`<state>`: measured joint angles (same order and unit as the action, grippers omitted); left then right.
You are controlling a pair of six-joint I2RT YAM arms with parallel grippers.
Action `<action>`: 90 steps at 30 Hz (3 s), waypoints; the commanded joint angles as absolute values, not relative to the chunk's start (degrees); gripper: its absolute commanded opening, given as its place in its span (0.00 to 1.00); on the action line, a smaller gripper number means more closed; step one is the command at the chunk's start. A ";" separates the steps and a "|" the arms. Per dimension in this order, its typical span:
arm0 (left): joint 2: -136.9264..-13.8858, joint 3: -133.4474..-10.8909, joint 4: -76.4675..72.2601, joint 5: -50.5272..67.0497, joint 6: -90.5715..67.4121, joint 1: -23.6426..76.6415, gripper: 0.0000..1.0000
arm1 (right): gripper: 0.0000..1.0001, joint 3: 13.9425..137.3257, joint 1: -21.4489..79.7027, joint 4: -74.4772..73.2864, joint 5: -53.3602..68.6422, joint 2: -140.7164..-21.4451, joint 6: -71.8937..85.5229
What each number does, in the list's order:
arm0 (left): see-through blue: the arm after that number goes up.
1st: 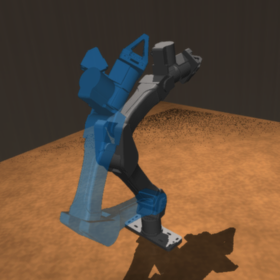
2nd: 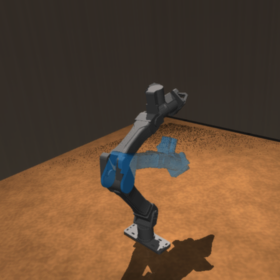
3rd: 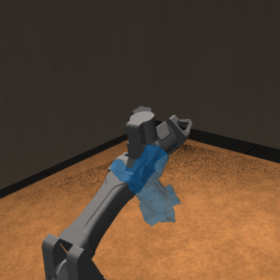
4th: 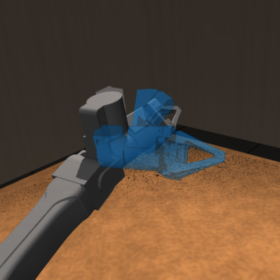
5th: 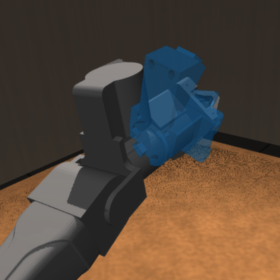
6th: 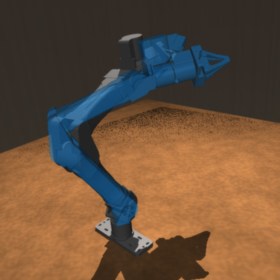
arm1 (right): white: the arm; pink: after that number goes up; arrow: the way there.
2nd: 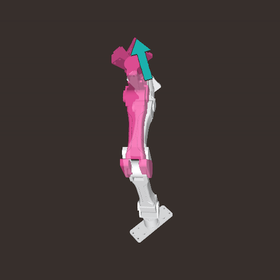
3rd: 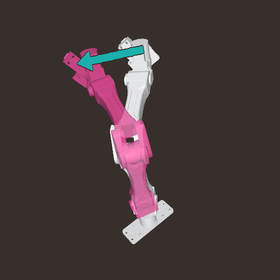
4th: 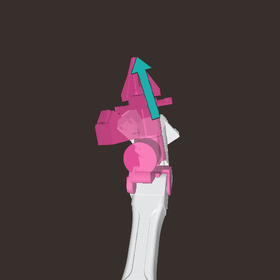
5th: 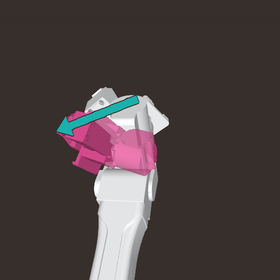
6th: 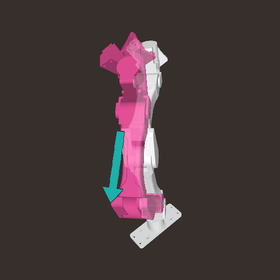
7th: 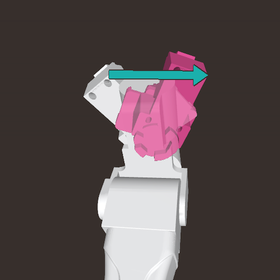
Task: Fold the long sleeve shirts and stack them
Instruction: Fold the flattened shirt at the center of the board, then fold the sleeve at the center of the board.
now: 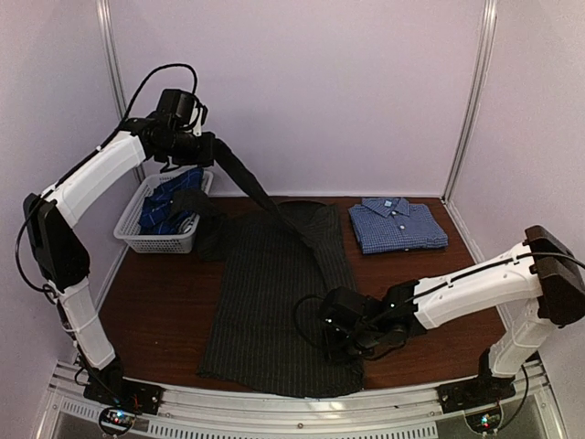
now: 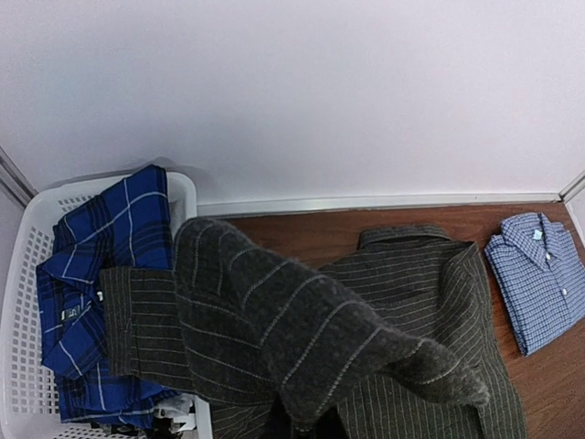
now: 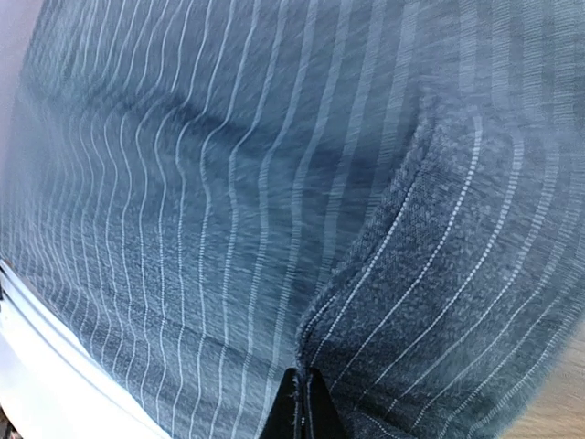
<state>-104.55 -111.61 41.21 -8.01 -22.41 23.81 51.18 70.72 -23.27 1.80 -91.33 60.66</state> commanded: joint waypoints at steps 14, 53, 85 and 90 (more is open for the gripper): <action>-109.63 -120.82 39.02 -7.55 -21.80 22.16 0.00 | 0.00 53.27 72.44 -17.78 8.47 -93.40 59.06; -102.97 -103.67 28.48 24.12 -16.23 23.04 0.00 | 0.49 58.58 67.74 -18.18 3.39 -89.14 58.22; -91.96 -74.09 21.34 31.30 -12.16 41.69 0.00 | 0.32 50.31 76.07 -23.12 -5.44 -80.96 68.91; -91.48 -69.25 16.02 27.38 -12.45 47.94 0.00 | 0.38 49.56 73.84 -27.05 -12.50 -73.85 72.65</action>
